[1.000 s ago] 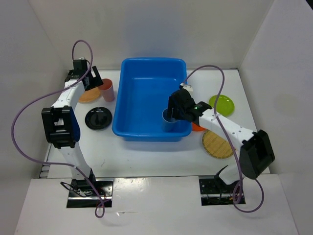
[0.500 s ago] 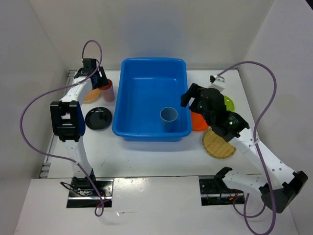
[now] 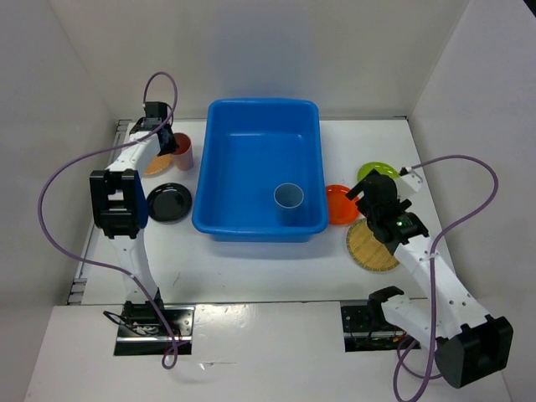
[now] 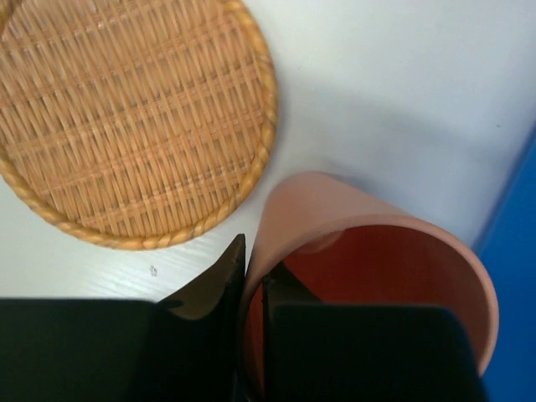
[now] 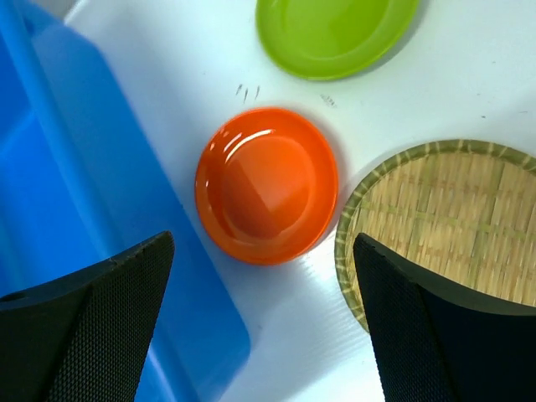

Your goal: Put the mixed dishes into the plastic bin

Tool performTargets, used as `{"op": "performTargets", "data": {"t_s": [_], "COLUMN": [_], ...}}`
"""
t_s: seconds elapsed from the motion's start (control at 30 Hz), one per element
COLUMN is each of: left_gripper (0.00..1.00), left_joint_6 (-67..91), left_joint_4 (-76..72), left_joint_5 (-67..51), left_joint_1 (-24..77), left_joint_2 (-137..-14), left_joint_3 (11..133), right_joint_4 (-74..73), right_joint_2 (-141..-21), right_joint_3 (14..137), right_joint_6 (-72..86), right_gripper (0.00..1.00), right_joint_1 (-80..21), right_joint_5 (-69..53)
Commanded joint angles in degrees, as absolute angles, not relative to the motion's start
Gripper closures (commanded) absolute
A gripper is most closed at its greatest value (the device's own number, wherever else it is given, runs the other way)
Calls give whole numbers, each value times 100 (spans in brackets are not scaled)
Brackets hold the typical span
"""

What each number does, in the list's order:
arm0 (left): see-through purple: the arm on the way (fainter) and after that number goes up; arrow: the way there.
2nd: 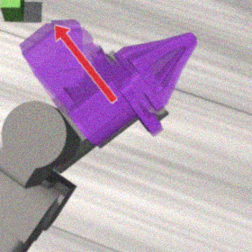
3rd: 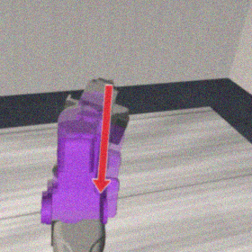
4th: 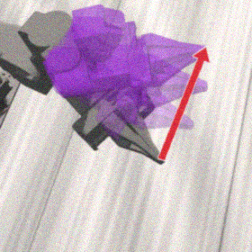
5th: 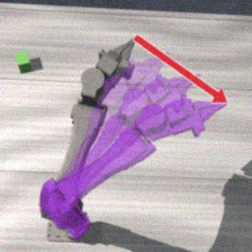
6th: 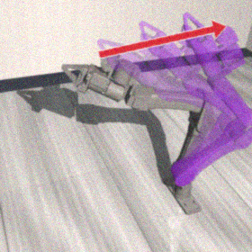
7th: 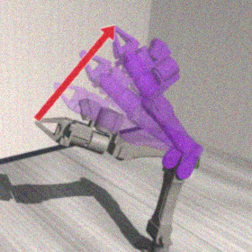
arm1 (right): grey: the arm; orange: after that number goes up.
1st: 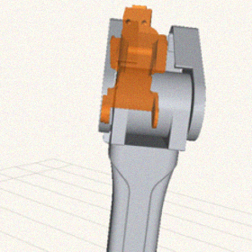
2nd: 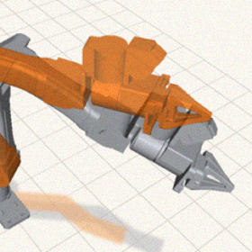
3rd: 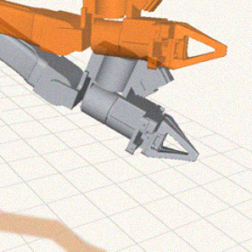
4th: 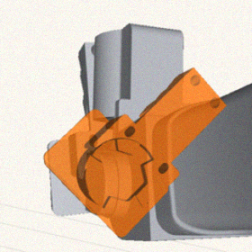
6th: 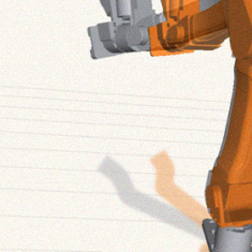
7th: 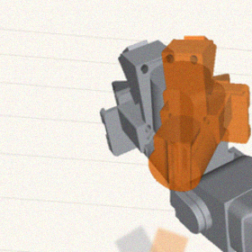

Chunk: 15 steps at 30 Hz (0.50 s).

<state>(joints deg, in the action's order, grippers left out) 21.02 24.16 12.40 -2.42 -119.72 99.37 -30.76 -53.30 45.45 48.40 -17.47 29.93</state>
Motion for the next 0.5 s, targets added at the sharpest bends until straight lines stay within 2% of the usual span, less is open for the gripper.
{"op": "performTargets", "data": {"t_s": [0.0, 0.13, 0.3, 0.33, 0.4, 0.47], "left_gripper": [100, 100, 100, 100, 100, 100], "left_joint_6": [2065, 2004, 1767, 1767, 1706, 1635], "left_joint_4": [2574, 2996, 3208, 3286, 3349, 3497], "left_joint_5": [1248, 1458, 1512, 1442, 1188, 364], "left_joint_1": [-211, -211, -211, -159, -106, -105], "left_joint_2": [-12120, -12059, -11278, -10998, -10706, -10302], "left_joint_3": [10300, 10853, 11197, 11267, 11442, 11566], "right_joint_4": [-2787, -2655, -2399, -2399, -2233, -1996], "right_joint_2": [-5054, -5001, -5194, -5247, -5335, -5388], "right_joint_3": [4413, 4246, 4113, 4113, 3991, 3912], "right_joint_6": [5325, 5599, 5607, 5607, 5607, 5424], "right_gripper": [8, 7, 4, 1, 1, 1], "right_joint_1": [-1574, -1363, -889, -801, -451, -168], "right_joint_5": [3515, 3814, 3885, 3885, 3833, 3509]}}
